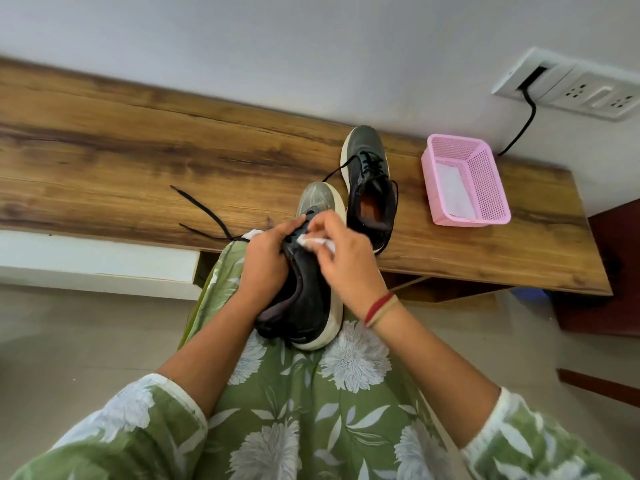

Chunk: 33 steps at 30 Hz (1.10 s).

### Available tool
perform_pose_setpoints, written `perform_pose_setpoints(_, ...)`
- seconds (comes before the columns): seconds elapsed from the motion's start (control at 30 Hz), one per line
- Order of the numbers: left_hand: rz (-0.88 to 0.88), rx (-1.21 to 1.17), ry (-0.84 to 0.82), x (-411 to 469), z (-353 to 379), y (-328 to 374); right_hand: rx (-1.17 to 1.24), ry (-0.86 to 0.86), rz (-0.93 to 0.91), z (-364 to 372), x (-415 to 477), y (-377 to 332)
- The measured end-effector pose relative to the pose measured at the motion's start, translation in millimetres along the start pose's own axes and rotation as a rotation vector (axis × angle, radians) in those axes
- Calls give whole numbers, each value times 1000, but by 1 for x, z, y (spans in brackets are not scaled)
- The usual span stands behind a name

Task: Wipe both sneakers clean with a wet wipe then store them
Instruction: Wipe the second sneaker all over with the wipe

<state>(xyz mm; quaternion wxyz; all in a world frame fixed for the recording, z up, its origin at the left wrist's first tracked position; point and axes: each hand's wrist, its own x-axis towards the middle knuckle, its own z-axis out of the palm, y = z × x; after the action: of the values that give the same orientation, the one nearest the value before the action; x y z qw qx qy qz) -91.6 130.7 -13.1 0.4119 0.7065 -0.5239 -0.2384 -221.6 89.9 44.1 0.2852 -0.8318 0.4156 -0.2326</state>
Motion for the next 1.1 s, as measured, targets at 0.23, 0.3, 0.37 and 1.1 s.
perform_pose_setpoints(0.23,15,-11,-26,-1,-3,-2,68,-70,-16,0,-20,-8)
perform_pose_setpoints(0.3,-1,-7,-17,0,-1,-1,35,-22,38,-1,-8,5)
perform_pose_setpoints(0.37,-23,-5,4,0,0,-1,7,42,98,0,3,18)
perform_pose_setpoints(1.1,-3,5,-28,1,-1,-1,321,-93,243,-8,-28,10)
